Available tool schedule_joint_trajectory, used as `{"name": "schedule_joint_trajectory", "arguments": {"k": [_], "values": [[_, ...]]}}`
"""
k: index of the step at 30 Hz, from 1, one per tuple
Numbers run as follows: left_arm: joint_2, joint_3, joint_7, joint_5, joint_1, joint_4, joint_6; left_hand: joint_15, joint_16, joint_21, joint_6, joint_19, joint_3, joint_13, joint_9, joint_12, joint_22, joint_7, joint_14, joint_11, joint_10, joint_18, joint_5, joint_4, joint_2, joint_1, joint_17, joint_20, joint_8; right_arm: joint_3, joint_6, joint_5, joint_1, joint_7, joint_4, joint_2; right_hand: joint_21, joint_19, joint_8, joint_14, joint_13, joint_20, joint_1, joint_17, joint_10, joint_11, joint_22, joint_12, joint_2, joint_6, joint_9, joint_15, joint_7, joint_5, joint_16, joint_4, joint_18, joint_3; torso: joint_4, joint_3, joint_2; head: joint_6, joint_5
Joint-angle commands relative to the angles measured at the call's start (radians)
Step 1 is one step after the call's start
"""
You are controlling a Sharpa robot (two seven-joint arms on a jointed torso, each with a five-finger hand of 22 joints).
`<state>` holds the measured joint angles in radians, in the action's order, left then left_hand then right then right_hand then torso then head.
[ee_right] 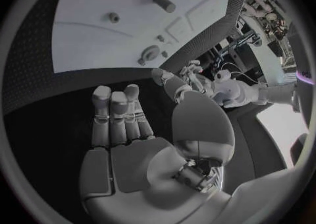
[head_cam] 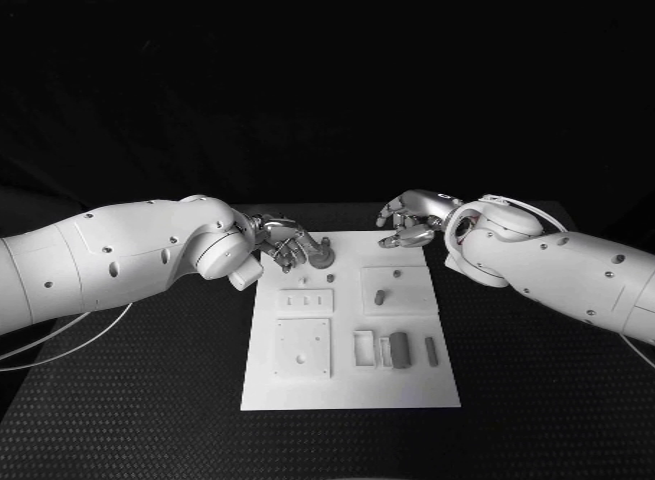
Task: Assemble the parts on the task board
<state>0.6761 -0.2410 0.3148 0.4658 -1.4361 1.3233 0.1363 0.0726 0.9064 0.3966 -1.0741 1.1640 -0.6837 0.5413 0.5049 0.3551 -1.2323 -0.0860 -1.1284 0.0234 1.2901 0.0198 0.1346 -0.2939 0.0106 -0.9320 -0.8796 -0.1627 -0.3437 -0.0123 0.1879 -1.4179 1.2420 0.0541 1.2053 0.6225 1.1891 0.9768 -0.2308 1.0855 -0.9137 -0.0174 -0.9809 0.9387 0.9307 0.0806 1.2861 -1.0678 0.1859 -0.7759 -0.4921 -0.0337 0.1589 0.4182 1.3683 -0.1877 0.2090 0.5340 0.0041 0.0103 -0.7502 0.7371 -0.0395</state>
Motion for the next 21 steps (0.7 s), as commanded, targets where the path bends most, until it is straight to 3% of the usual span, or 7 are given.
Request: {"name": "schedule_joint_trajectory", "arguments": {"k": [1,2,3,8,12,15,21], "values": [[-0.003,0.0,0.059,0.095,0.012,-0.006,-0.068,0.011,0.017,0.01,-0.027,0.021,-0.008,0.006,0.051,0.006,-0.011,0.01,-0.002,-0.034,0.041,0.019,0.06,0.003,0.011,0.006,0.002,-0.015,-0.009,-0.009,0.089,0.093,0.001,-0.044,-0.012,0.015,-0.001,-0.001,-0.01,0.002,-0.001,0.006,-0.009,-0.002,-0.003,-0.006,0.0,-0.008,-0.005,0.012,-0.001,0.0,0.029,0.002,0.003,0.004,0.053,0.002,-0.0019,0.0009,0.0,0.003,-0.001],[-0.004,0.0,0.079,0.112,0.016,-0.007,-0.077,0.015,0.029,0.016,-0.031,0.025,-0.009,0.01,0.054,0.014,-0.018,0.013,-0.004,-0.037,0.044,0.02,0.105,0.002,0.011,0.014,0.003,-0.018,-0.01,-0.016,0.091,0.106,0.001,-0.041,-0.018,0.018,-0.001,-0.001,-0.011,0.002,-0.001,0.006,-0.008,-0.002,-0.003,-0.006,0.0,-0.009,-0.008,0.01,-0.001,0.0,0.029,0.002,0.003,0.004,0.053,0.001,-0.0017,0.001,0.0,0.004,0.0],[-0.004,0.0,0.097,0.143,0.021,-0.008,-0.089,0.018,0.038,0.019,-0.034,0.026,-0.017,0.014,0.057,0.021,-0.025,0.015,-0.004,-0.039,0.045,0.02,0.118,0.0,0.008,0.017,0.004,-0.021,-0.011,-0.022,0.085,0.118,0.001,-0.038,-0.026,0.019,-0.001,0.0,-0.012,0.003,0.0,0.007,-0.001,-0.002,-0.002,-0.007,0.0,-0.01,-0.01,0.01,-0.001,-0.001,0.028,0.001,0.003,0.009,0.053,-0.003,-0.0011,0.0009,-0.001,0.004,0.0],[0.008,0.0,0.154,0.267,0.039,-0.011,-0.161,0.028,0.073,0.034,-0.045,0.034,-0.049,0.029,0.067,0.049,-0.048,0.02,-0.005,-0.045,0.045,0.018,0.149,0.001,0.0,0.038,0.019,-0.031,-0.016,-0.027,0.103,0.145,0.004,-0.04,-0.042,0.03,-0.004,-0.001,-0.013,0.002,0.005,0.009,0.025,-0.005,-0.003,-0.007,-0.002,-0.01,-0.01,0.009,0.001,-0.002,0.027,0.002,0.0,0.03,0.053,-0.011,-0.0022,0.0028,-0.001,0.015,-0.011],[-0.001,0.0,0.174,0.278,0.05,-0.037,-0.152,0.033,0.095,0.042,-0.054,0.04,-0.058,0.037,0.074,0.066,-0.061,0.025,-0.006,-0.05,0.047,0.017,0.19,0.001,-0.006,0.053,0.03,-0.036,-0.021,-0.028,0.118,0.157,0.005,-0.046,-0.039,0.037,-0.004,-0.002,-0.014,0.002,0.005,0.009,0.026,-0.006,-0.003,-0.008,-0.002,-0.01,-0.011,0.009,0.002,-0.002,0.027,0.003,0.0,0.032,0.053,-0.01,-0.0006,0.0022,-0.001,0.021,-0.002],[-0.016,0.0,0.185,0.278,0.072,-0.065,-0.148,0.036,0.106,0.046,-0.058,0.044,-0.065,0.04,0.077,0.075,-0.066,0.027,-0.008,-0.052,0.048,0.017,0.198,0.002,-0.007,0.061,0.036,-0.039,-0.024,-0.035,0.146,0.175,0.005,-0.049,-0.031,0.046,-0.004,-0.002,-0.014,0.002,0.006,0.009,0.026,-0.006,-0.003,-0.008,-0.002,-0.011,-0.012,0.009,0.002,-0.002,0.027,0.003,0.0,0.032,0.053,-0.01,0.0018,0.0008,0.0,0.032,0.003],[-0.022,0.001,0.193,0.278,0.081,-0.07,-0.166,0.049,0.146,0.06,-0.073,0.063,-0.105,0.054,0.087,0.11,-0.084,0.036,-0.017,-0.062,0.054,0.016,0.201,0.002,-0.012,0.092,0.057,-0.05,-0.039,-0.042,0.195,0.214,0.016,-0.011,-0.028,0.055,-0.004,-0.001,-0.014,0.003,0.007,0.009,0.028,-0.007,-0.001,-0.008,-0.002,-0.013,-0.013,0.009,0.003,-0.003,0.026,0.002,0.0,0.035,0.053,-0.01,-0.0022,-0.0011,-0.002,0.043,0.012]]}}
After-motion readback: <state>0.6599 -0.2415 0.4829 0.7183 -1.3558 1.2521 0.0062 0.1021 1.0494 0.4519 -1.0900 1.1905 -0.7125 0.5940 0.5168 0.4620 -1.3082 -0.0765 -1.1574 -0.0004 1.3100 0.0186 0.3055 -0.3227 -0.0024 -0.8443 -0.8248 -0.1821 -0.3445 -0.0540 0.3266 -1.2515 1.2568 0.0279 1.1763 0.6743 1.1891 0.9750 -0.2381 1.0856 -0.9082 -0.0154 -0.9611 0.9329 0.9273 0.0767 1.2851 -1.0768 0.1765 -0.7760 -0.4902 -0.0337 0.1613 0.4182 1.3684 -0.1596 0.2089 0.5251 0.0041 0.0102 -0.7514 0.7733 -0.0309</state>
